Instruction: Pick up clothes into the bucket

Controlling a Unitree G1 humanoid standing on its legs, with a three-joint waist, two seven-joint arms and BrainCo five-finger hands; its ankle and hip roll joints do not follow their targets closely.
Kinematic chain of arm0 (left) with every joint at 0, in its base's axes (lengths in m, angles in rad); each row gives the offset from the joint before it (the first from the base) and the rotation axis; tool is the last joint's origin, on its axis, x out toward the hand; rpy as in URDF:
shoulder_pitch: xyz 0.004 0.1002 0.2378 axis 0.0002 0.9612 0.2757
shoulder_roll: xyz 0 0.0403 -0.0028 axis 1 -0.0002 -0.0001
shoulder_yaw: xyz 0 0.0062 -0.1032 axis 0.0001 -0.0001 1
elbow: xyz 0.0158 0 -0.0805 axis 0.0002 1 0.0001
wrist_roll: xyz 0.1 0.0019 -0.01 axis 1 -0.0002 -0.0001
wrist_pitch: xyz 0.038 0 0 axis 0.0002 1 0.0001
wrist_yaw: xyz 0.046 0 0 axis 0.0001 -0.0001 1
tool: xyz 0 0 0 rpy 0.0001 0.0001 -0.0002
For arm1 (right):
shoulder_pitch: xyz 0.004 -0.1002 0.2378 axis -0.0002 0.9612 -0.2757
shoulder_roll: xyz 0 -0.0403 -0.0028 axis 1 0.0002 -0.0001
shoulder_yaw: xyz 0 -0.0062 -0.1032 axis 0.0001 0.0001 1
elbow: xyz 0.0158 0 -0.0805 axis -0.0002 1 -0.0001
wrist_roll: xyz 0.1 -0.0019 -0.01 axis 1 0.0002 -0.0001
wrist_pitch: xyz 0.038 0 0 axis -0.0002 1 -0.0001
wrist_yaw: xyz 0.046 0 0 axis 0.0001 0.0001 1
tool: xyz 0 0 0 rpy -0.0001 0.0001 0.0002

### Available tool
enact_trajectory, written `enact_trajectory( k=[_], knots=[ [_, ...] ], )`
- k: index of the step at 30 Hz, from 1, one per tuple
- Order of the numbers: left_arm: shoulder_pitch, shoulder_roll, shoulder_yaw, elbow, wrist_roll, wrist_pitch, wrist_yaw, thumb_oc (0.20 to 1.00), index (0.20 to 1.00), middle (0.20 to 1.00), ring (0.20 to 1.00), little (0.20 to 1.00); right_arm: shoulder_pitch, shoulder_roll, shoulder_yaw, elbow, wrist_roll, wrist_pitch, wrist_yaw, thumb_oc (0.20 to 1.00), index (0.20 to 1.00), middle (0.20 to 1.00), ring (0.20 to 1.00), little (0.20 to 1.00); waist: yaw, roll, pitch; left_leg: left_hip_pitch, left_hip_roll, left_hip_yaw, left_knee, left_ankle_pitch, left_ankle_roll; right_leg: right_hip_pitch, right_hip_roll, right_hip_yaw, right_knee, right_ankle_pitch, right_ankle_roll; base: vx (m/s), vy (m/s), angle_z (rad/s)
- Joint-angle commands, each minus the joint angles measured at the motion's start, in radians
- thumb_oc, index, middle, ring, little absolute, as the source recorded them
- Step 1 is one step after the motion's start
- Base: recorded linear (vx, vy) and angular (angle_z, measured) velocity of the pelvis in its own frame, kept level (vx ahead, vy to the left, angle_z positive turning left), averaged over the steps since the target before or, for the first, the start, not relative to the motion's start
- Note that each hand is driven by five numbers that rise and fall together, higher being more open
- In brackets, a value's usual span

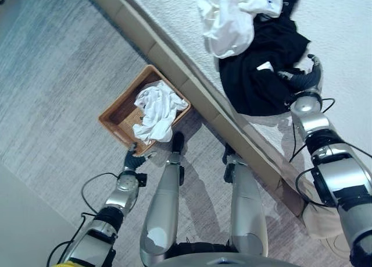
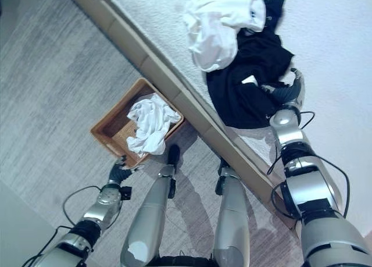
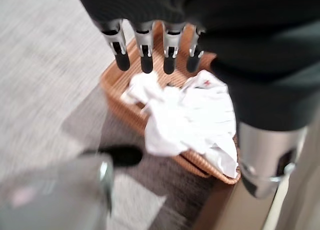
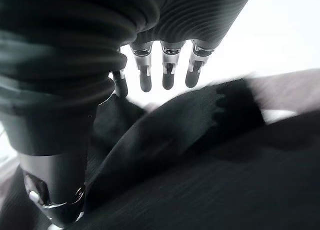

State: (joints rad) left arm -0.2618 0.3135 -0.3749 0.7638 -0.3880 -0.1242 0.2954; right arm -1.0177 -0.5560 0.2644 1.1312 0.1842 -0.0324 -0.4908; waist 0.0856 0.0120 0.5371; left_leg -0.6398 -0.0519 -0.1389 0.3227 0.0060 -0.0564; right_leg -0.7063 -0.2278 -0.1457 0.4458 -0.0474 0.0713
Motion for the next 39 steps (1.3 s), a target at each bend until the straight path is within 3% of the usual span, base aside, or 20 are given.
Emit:
enact_trajectory(
  k=[1, 6, 8, 9, 10, 12, 13, 14, 15, 16, 17, 20, 29, 30, 32, 34, 39],
  knots=[
    [0.051, -0.013, -0.029, -0.071, -0.024, -0.039, -0.019, 1.000, 1.000, 1.000, 1.000, 1.000, -0.010, -0.075, 0.052, 0.024, 0.006, 0.009, 0.009, 1.000, 1.000, 1.000, 1.000, 1.000, -0.009, 0.061, -0.017, -0.042, -0.045, -0.014, 0.003, 0.007, 0.019, 0.043, 0.008, 0.012, 0.074, -0.077, 0.021, 0.01, -0.055, 0.19],
    [0.057, 0.004, -0.150, -0.141, 0.074, -0.023, -0.049, 1.000, 1.000, 1.000, 1.000, 1.000, -0.066, -0.114, 0.118, 0.142, -0.031, 0.031, 0.060, 1.000, 1.000, 1.000, 1.000, 1.000, 0.007, 0.081, -0.017, -0.054, -0.056, -0.036, -0.007, 0.018, 0.017, 0.031, -0.009, -0.010, 0.100, -0.090, 0.018, 0.00, -0.056, 0.14],
    [0.046, 0.014, -0.183, -0.150, 0.113, -0.023, -0.058, 1.000, 1.000, 1.000, 1.000, 1.000, -0.080, -0.127, 0.153, 0.173, -0.046, 0.035, 0.103, 0.423, 0.423, 0.423, 0.423, 0.423, 0.010, 0.085, -0.017, -0.059, -0.059, -0.040, -0.004, 0.020, 0.017, 0.027, -0.015, -0.015, 0.109, -0.094, 0.017, 0.00, -0.046, 0.20],
    [0.043, 0.015, -0.196, -0.145, 0.131, -0.022, -0.065, 1.000, 1.000, 1.000, 1.000, 1.000, -0.084, -0.131, 0.168, 0.181, -0.049, 0.037, 0.131, 0.256, 0.256, 0.256, 0.256, 0.256, 0.012, 0.085, -0.017, -0.059, -0.061, -0.044, -0.007, 0.023, 0.016, 0.026, -0.017, -0.019, 0.111, -0.095, 0.018, 0.07, -0.062, 0.10],
    [0.043, 0.013, -0.199, -0.139, 0.136, -0.022, -0.065, 1.000, 1.000, 1.000, 1.000, 1.000, -0.087, -0.133, 0.181, 0.188, -0.051, 0.038, 0.136, 0.200, 0.200, 0.200, 0.200, 0.200, 0.010, 0.078, -0.017, -0.037, -0.063, -0.045, -0.003, -0.007, 0.014, 0.045, -0.019, -0.013, 0.119, -0.127, 0.024, 0.07, -0.067, 0.12],
    [0.029, -0.001, -0.200, -0.107, 0.140, -0.018, -0.061, 1.000, 1.000, 1.000, 1.000, 1.000, -0.091, -0.130, 0.191, 0.190, -0.046, 0.033, 0.148, 0.200, 0.200, 0.200, 0.200, 0.200, 0.008, 0.075, -0.017, -0.034, -0.063, -0.049, -0.007, -0.003, 0.014, 0.046, -0.018, -0.010, 0.115, -0.122, 0.024, -0.01, -0.027, 0.13],
    [0.010, -0.010, -0.196, -0.091, 0.132, -0.017, -0.056, 1.000, 1.000, 1.000, 1.000, 1.000, -0.100, -0.132, 0.199, 0.184, -0.045, 0.028, 0.156, 0.200, 0.200, 0.200, 0.200, 0.200, 0.010, 0.078, -0.017, -0.053, -0.062, -0.055, -0.014, 0.030, 0.015, 0.032, -0.017, -0.020, 0.103, -0.088, 0.018, -0.01, -0.025, 0.08],
    [0.015, -0.011, -0.198, -0.089, 0.132, -0.017, -0.056, 1.000, 1.000, 1.000, 1.000, 1.000, -0.095, -0.130, 0.202, 0.185, -0.045, 0.028, 0.156, 0.200, 0.200, 0.200, 0.200, 0.200, 0.008, 0.074, -0.017, -0.032, -0.064, -0.054, -0.008, -0.001, 0.013, 0.049, -0.018, -0.011, 0.113, -0.120, 0.024, -0.09, 0.011, 0.06],
    [0.007, -0.013, -0.191, -0.089, 0.123, -0.017, -0.055, 1.000, 1.000, 1.000, 1.000, 1.000, -0.103, -0.135, 0.200, 0.178, -0.036, 0.025, 0.157, 0.200, 0.200, 0.200, 0.200, 0.200, 0.010, 0.077, -0.017, -0.051, -0.063, -0.056, -0.014, 0.031, 0.015, 0.035, -0.018, -0.020, 0.101, -0.088, 0.019, 0.07, -0.048, 0.05],
    [0.011, -0.015, -0.184, -0.083, 0.115, -0.016, -0.054, 1.000, 1.000, 1.000, 1.000, 1.000, -0.100, -0.141, 0.207, 0.170, -0.031, 0.023, 0.163, 0.200, 0.200, 0.200, 0.200, 0.200, 0.007, 0.070, -0.017, -0.028, -0.064, -0.055, -0.009, 0.000, 0.013, 0.055, -0.018, -0.011, 0.109, -0.119, 0.024, -0.10, 0.018, 0.06],
    [0.009, -0.010, -0.171, -0.098, 0.097, -0.018, -0.051, 1.000, 1.000, 1.000, 1.000, 1.000, -0.112, -0.156, 0.203, 0.150, -0.017, 0.016, 0.156, 0.200, 0.200, 0.200, 0.200, 0.200, 0.008, 0.072, -0.017, -0.045, -0.063, -0.056, -0.015, 0.031, 0.013, 0.042, -0.016, -0.020, 0.095, -0.084, 0.018, -0.02, -0.007, 0.07],
    [0.008, -0.007, -0.149, -0.091, 0.081, -0.019, -0.046, 1.000, 1.000, 1.000, 1.000, 1.000, -0.115, -0.172, 0.197, 0.111, 0.008, 0.005, 0.144, 0.200, 0.200, 0.200, 0.200, 0.200, 0.005, 0.064, -0.017, -0.040, -0.061, -0.052, -0.015, 0.031, 0.012, 0.045, -0.013, -0.017, 0.086, -0.076, 0.019, -0.04, 0.015, 0.03],
    [0.016, 0.026, -0.086, -0.045, 0.099, -0.014, -0.035, 1.000, 1.000, 1.000, 1.000, 1.000, -0.164, -0.309, 0.204, -0.191, -0.023, -0.029, 0.041, 0.200, 0.200, 0.200, 0.200, 0.200, -0.031, -0.016, -0.017, 0.026, -0.024, -0.010, -0.010, 0.011, 0.006, 0.110, 0.025, 0.014, 0.000, -0.025, 0.031, -0.02, 0.029, -0.14],
    [0.015, 0.040, -0.079, -0.046, 0.115, -0.014, -0.038, 1.000, 1.000, 1.000, 1.000, 1.000, -0.176, -0.346, 0.207, -0.237, -0.051, -0.028, 0.026, 0.200, 0.200, 0.200, 0.200, 0.200, -0.042, -0.036, -0.017, 0.058, -0.013, 0.004, -0.011, 0.003, 0.004, 0.145, 0.038, 0.024, -0.029, -0.013, 0.034, 0.00, 0.046, -0.17],
    [0.016, 0.046, -0.077, -0.052, 0.118, -0.016, -0.038, 1.000, 1.000, 1.000, 1.000, 1.000, -0.187, -0.361, 0.212, -0.246, -0.061, -0.026, 0.021, 0.200, 0.200, 0.200, 0.200, 0.200, -0.046, -0.044, -0.017, 0.075, -0.009, 0.010, -0.012, 0.000, 0.003, 0.162, 0.044, 0.028, -0.041, -0.007, 0.036, -0.01, 0.030, -0.28],
    [0.014, 0.065, -0.062, -0.092, 0.118, -0.021, -0.046, 1.000, 1.000, 1.000, 1.000, 1.000, -0.203, -0.411, 0.222, -0.292, -0.097, -0.018, 0.013, 0.200, 0.200, 0.200, 0.200, 0.200, -0.058, -0.072, -0.022, 0.149, 0.009, 0.034, -0.027, -0.008, 0.000, 0.238, 0.067, 0.043, -0.100, 0.014, 0.043, 0.01, 0.028, -0.42],
    [0.028, 0.083, -0.031, -0.185, 0.052, -0.036, -0.062, 1.000, 1.000, 1.000, 1.000, 1.000, -0.174, -0.454, 0.198, -0.338, -0.099, -0.017, 0.020, 0.200, 0.200, 0.200, 0.200, 0.200, -0.073, -0.093, -0.075, 0.233, 0.021, 0.056, -0.080, -0.005, -0.003, 0.322, 0.087, 0.049, -0.182, 0.041, 0.053, 0.05, 0.015, -0.34]
  ],
)
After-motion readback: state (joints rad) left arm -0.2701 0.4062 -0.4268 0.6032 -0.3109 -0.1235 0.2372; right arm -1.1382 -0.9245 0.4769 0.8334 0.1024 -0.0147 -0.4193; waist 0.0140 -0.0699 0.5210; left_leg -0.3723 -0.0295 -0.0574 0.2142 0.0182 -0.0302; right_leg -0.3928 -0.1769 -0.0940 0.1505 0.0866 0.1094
